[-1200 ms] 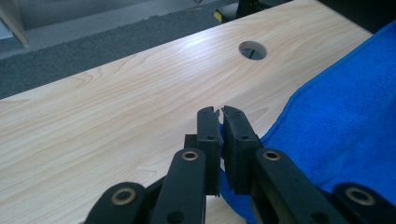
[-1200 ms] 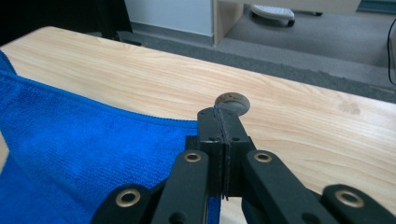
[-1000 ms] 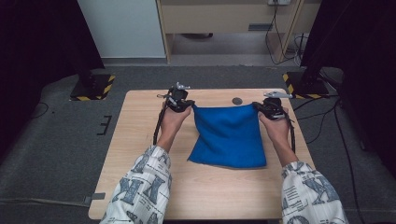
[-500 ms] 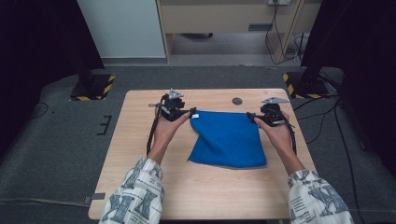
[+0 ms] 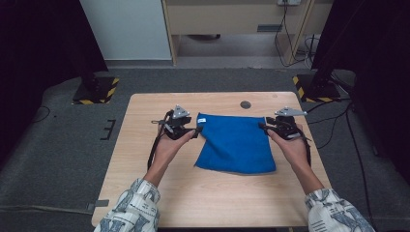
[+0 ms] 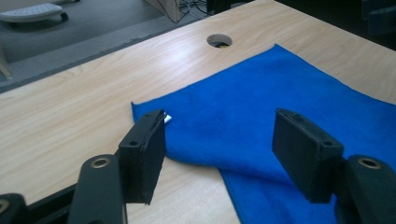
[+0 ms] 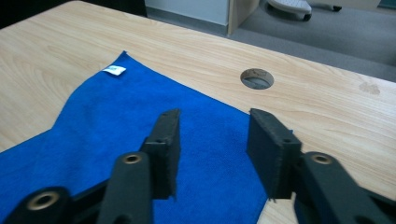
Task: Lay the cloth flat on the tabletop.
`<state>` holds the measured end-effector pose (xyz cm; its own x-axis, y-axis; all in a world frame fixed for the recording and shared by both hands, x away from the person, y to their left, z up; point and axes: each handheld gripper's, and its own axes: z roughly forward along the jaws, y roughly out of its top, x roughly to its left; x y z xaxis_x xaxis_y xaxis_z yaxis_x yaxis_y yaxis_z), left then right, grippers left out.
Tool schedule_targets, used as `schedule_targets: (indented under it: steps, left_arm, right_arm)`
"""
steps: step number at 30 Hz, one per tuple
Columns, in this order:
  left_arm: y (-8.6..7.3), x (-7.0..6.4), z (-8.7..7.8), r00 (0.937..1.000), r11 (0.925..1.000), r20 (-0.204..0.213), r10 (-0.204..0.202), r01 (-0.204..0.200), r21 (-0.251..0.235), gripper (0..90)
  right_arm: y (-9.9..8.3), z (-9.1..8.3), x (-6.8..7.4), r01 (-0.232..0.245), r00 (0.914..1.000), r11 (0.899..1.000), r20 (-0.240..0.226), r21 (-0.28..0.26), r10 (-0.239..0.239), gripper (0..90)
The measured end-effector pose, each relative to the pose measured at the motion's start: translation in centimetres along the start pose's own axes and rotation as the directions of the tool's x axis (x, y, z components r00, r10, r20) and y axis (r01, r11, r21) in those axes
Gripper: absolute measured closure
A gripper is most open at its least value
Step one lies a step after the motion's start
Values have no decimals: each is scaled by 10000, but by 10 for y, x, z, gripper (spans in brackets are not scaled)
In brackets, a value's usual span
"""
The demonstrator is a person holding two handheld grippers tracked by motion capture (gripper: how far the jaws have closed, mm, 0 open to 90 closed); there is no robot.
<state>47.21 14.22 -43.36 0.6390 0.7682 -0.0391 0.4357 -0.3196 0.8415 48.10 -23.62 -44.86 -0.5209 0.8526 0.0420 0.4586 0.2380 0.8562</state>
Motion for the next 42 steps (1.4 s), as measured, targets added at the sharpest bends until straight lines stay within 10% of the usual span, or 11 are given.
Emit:
schedule_targets:
  steps: [13, 42]
  left_arm:
    - [-32, -7, -12, 9989, 9997, 428, 190, -196, 121, 311]
    - [-83, -17, -10, 9974, 9940, 577, 441, -496, 977, 334]
  right_arm:
    - [-27, -23, 18, 277, 9992, 9994, -285, -210, -283, 702]
    - [-84, -59, 32, 509, 9987, 9986, -72, 130, -508, 690]
